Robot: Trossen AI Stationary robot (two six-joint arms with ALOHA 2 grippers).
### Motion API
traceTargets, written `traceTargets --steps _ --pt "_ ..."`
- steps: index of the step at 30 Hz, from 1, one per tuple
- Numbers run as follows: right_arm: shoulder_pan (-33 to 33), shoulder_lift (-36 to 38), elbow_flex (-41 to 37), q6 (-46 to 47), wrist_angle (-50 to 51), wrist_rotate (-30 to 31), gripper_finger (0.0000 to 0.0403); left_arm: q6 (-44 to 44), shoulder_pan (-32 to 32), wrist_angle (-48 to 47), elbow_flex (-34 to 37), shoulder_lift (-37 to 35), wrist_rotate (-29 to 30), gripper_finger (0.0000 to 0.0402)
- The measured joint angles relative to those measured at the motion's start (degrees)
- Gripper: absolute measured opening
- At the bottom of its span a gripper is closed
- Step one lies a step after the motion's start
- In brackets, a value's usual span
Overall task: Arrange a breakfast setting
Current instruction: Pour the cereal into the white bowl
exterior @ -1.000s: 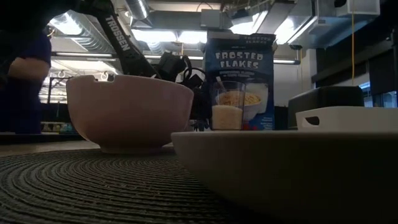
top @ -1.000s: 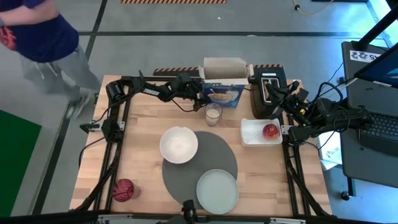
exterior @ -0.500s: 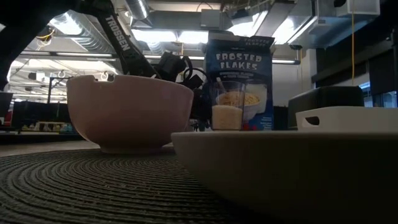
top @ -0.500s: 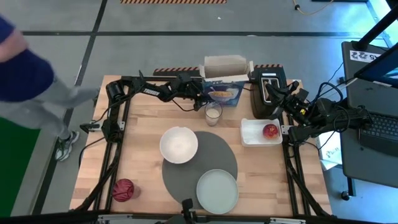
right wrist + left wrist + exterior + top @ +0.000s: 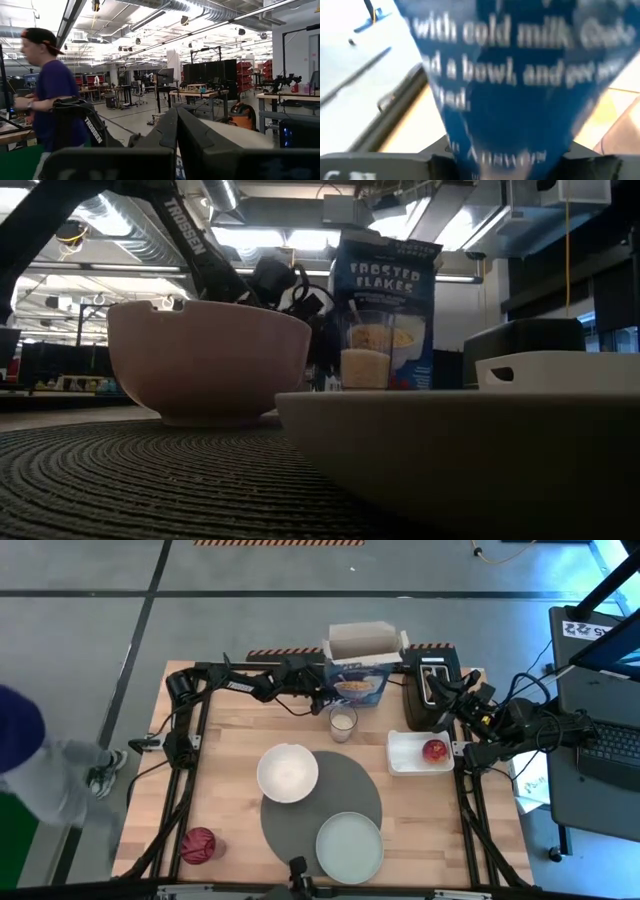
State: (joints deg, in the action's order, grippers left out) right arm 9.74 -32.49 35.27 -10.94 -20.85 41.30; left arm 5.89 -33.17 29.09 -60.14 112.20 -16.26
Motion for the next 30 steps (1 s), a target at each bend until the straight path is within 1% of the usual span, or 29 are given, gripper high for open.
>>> traceTargets --steps 5,10,14,17,20,24,26,28,30 --pt "0.00 0.00 0.00 -3.15 0.03 -0.02 0.0010 3.34 -0.79 -3.42 0.02 -6.04 2.37 0.0132" --pt "0.00 0.04 0.00 -7.28 0.01 0.57 0.0010 3.21 -2.48 -10.10 0.02 -13.37 2.44 0.0132" --pt "0.00 0.04 0.00 -10.79 -0.46 3.06 0.0010 3.55 -2.97 -19.65 0.02 -22.10 2.29 0.0132" --pt "-0.04 0.02 0.00 -14.79 -1.39 7.71 0.0010 4.24 -3.01 -25.34 0.02 -29.30 3.28 0.0132" --pt "-0.04 0.02 0.00 -18.48 -2.50 11.65 0.0010 5.19 -3.19 -29.89 0.00 -35.95 2.87 0.0132" --pt "-0.04 0.03 0.00 -21.31 -2.85 14.21 0.0010 5.23 -3.20 -37.59 -0.02 -43.42 2.90 0.0132" --pt "-0.06 0.02 0.00 -22.21 -2.86 14.95 0.0010 5.47 -3.21 -41.88 -0.02 -47.06 1.39 0.0132" --pt "-0.51 0.00 0.00 -22.76 -2.85 15.94 0.0010 7.79 -3.19 -47.79 -0.41 -51.20 0.12 0.0132" --pt "-1.86 0.00 0.00 -22.77 -2.83 16.15 0.0010 11.74 -3.14 -57.03 -2.53 -54.61 -0.81 0.0132"
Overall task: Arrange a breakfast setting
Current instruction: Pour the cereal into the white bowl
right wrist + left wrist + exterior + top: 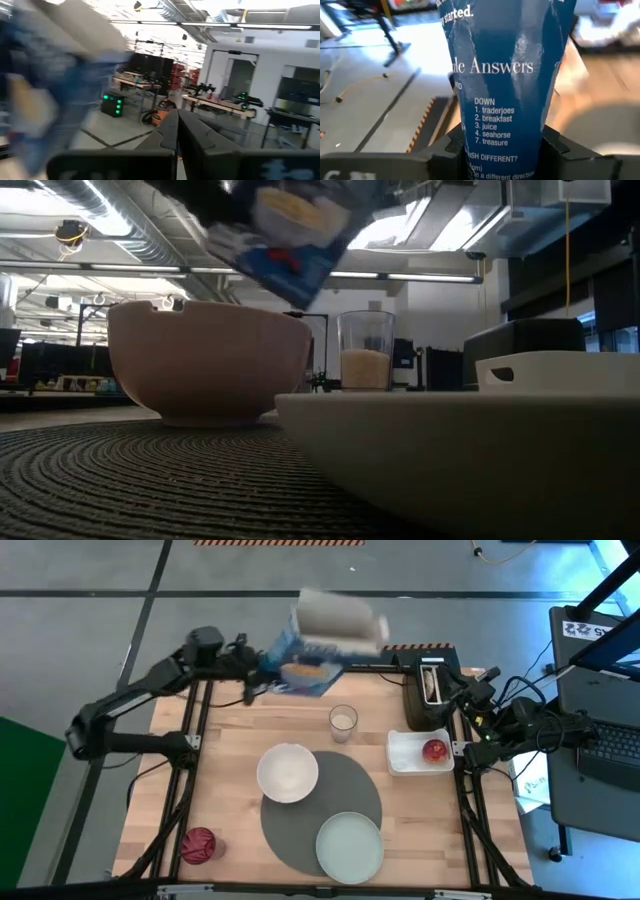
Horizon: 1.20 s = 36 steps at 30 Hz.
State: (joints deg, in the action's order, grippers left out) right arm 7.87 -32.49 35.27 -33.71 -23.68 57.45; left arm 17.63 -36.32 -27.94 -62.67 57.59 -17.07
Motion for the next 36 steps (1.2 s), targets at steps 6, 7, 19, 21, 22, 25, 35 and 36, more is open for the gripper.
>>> traceTargets --steps 6,7,19,21,22,25,35,36 --pt "-6.27 0.00 0.00 2.85 -0.30 -0.79 0.0010 8.67 -0.04 -25.25 -13.76 -3.08 -1.76 0.0124" --pt "-7.58 0.00 0.00 4.13 -0.30 -1.52 0.0010 10.21 -0.06 -28.86 -16.63 -2.91 -2.20 0.0124" --pt "-19.26 -4.60 0.00 11.44 1.61 -14.76 0.0010 28.02 -0.07 -53.80 -36.70 2.45 1.51 0.0120" --pt "-20.16 -6.00 0.00 13.09 3.03 -16.14 0.0010 31.57 0.00 -54.86 -37.49 3.11 1.97 0.0120" --pt "-20.60 -6.73 0.00 14.96 3.33 -16.77 0.0010 33.26 0.00 -55.69 -37.60 3.38 2.23 0.0120" --pt "-22.00 -9.70 -0.02 21.27 2.91 -19.22 0.0010 37.22 -0.07 -59.50 -37.60 4.13 3.94 0.0120" --pt "-24.13 -18.14 -0.02 25.00 -11.23 -24.94 0.0010 44.28 2.36 -61.92 -37.16 5.31 6.09 0.0119" --pt "-24.12 -18.67 -0.02 24.94 -12.41 -24.89 0.0010 44.28 2.43 -62.04 -37.14 5.10 7.47 0.0119"
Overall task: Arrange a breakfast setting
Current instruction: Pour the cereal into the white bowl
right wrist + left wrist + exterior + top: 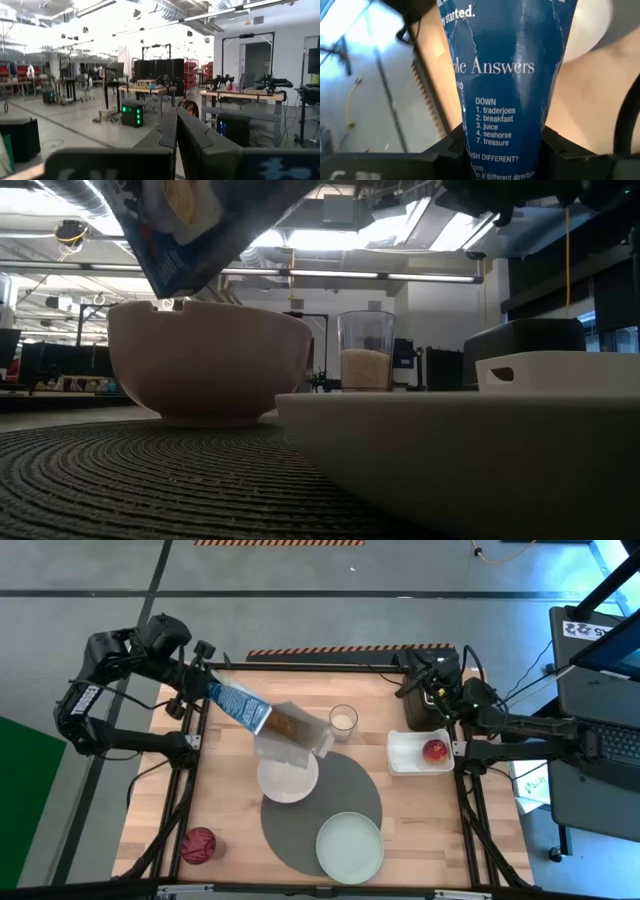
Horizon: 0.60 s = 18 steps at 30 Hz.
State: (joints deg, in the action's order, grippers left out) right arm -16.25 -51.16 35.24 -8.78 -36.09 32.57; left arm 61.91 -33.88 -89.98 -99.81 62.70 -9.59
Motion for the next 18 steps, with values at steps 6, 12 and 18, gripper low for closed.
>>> traceTargets --steps 6,12,18 --pt "0.07 -1.60 0.00 -0.02 -1.58 0.22 0.0010 0.11 0.08 -0.04 0.00 -0.50 3.68 0.0119" --pt "0.09 -1.66 0.00 -0.04 -1.57 0.21 0.0010 0.18 0.04 0.07 0.24 -0.80 6.07 0.0119" --pt "0.09 -1.66 0.00 -0.44 -1.54 0.19 0.0010 1.41 0.08 -0.02 5.63 -2.45 11.44 0.0119"
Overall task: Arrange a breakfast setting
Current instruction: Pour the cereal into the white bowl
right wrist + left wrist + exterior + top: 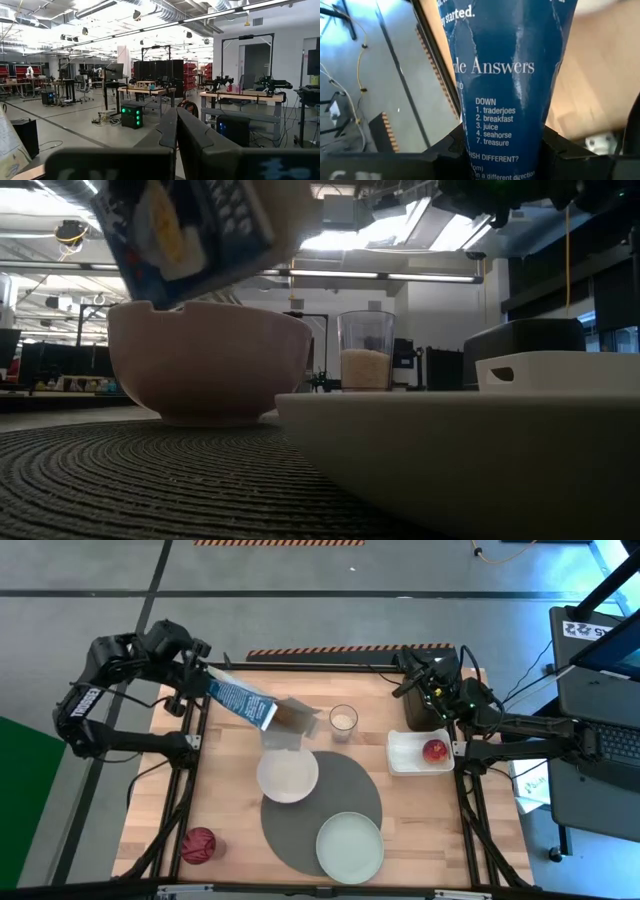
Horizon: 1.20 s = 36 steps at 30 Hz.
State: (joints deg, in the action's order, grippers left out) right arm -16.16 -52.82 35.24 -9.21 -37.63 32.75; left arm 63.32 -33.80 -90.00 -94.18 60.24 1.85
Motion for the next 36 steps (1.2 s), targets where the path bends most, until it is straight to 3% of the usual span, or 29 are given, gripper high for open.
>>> traceTargets --steps 7,16,24,36 --pt "0.00 0.00 0.00 -0.04 0.18 -0.44 0.0010 0.51 1.08 -0.17 4.78 -4.30 2.91 0.0119" --pt "0.00 0.00 0.00 -0.08 1.19 0.21 0.0010 2.75 5.61 -0.03 4.97 -8.50 4.21 0.0119" --pt "0.00 0.00 0.00 -0.09 5.38 0.23 0.0010 9.13 7.96 -0.02 4.97 -8.95 10.54 0.0119" --pt "0.00 0.02 0.00 -0.09 6.68 0.25 0.0010 14.37 13.89 -0.02 4.97 -8.90 14.80 0.0119"
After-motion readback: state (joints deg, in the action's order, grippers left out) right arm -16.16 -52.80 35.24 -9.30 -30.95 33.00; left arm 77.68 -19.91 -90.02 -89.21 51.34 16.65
